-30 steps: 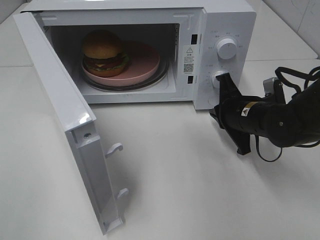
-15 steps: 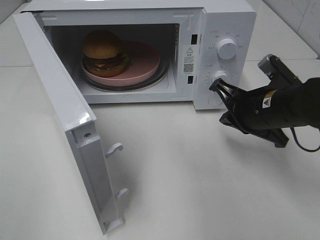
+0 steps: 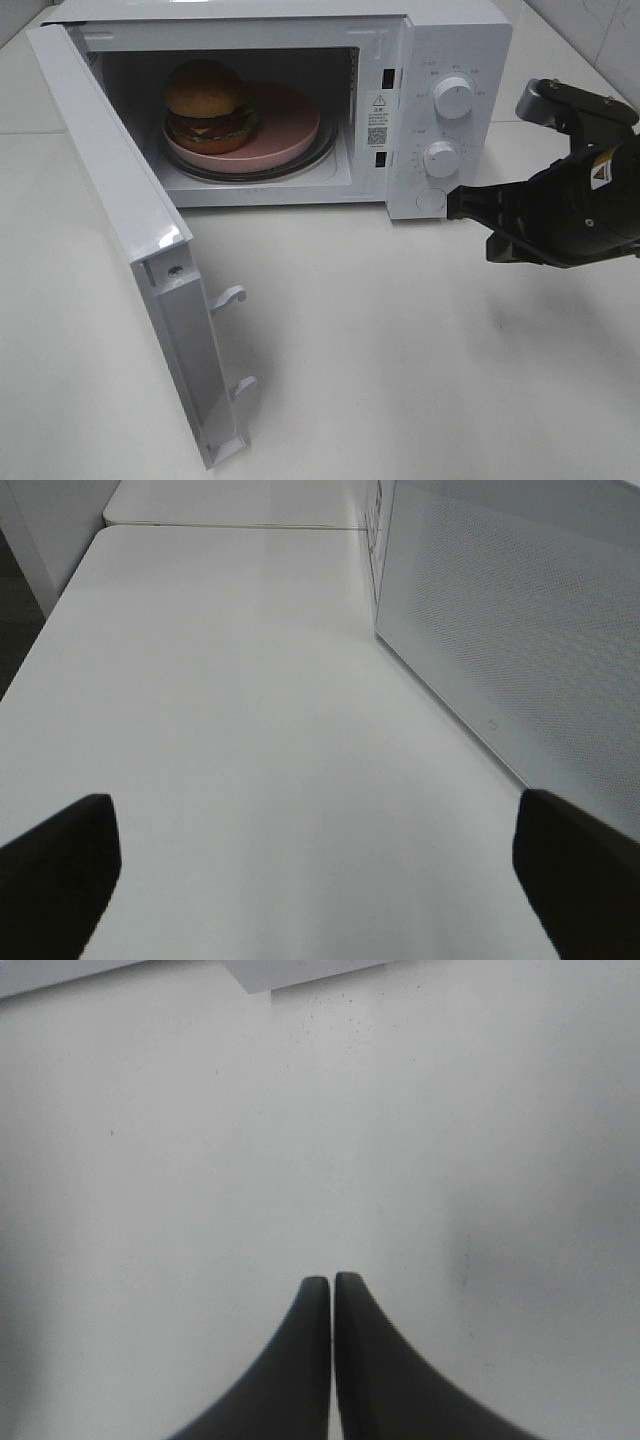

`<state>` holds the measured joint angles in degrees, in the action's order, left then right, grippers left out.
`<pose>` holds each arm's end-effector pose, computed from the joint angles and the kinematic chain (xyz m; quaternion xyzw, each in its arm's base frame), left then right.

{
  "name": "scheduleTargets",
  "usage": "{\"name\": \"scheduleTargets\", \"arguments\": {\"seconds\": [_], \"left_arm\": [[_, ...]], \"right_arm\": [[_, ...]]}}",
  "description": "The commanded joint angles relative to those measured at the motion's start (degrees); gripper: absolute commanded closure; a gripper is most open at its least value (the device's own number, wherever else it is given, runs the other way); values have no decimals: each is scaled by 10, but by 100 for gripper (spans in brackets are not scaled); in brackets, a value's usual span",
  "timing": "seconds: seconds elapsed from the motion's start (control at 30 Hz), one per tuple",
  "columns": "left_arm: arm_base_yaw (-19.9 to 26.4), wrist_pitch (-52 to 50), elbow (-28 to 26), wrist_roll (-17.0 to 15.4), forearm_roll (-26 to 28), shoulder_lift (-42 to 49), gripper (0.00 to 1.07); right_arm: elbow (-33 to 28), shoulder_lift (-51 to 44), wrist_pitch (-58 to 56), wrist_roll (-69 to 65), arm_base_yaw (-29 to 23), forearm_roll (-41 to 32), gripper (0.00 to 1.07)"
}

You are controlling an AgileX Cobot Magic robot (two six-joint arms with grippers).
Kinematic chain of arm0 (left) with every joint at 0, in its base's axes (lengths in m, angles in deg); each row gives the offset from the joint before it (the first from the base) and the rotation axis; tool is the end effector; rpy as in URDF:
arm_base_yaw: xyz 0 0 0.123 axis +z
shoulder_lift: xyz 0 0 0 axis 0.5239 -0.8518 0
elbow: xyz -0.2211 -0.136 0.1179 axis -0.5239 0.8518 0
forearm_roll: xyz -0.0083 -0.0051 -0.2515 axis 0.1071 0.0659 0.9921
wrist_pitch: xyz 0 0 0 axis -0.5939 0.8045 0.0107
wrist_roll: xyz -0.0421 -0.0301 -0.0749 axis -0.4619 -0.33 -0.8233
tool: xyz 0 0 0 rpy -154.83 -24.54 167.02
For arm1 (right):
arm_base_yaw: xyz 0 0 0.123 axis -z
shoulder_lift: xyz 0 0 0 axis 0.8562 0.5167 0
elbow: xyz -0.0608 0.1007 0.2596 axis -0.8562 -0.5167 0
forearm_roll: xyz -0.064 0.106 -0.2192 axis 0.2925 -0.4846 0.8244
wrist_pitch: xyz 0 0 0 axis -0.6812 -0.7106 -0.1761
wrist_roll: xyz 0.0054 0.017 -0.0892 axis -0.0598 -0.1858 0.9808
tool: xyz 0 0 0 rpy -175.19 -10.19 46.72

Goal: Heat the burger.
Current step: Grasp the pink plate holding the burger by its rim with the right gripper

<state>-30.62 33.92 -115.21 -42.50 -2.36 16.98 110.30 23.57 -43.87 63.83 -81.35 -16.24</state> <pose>-0.0082 -0.0037 0.2812 0.0054 0.8494 -0.0103 0.5277 0.2424 0.0993 0.1988 0.0129 0.9493 0.1197 0.2905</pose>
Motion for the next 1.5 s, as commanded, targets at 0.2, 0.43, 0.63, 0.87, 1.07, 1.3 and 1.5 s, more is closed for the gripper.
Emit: {"name": "scheduleTargets", "arguments": {"seconds": [0.2, 0.43, 0.63, 0.87, 1.07, 1.3, 1.5], "left_arm": [[1, 0, 0, -3, 1, -3, 6], [1, 0, 0, -3, 1, -3, 6], [1, 0, 0, -3, 1, -3, 6], [1, 0, 0, -3, 1, -3, 6], [1, 0, 0, -3, 1, -3, 6], [1, 0, 0, -3, 1, -3, 6], [1, 0, 0, -3, 1, -3, 6]], "right_arm": [[67, -27, -178, 207, 3, 2, 104], [125, -29, -262, 405, 3, 2, 101], [144, -29, -281, 622, 3, 2, 99], [144, -29, -273, 767, 3, 2, 90], [144, -29, -268, 735, 3, 9, 33], [144, -29, -243, 751, 3, 11, 9], [144, -23, -221, 747, -39, 85, 10]]}}
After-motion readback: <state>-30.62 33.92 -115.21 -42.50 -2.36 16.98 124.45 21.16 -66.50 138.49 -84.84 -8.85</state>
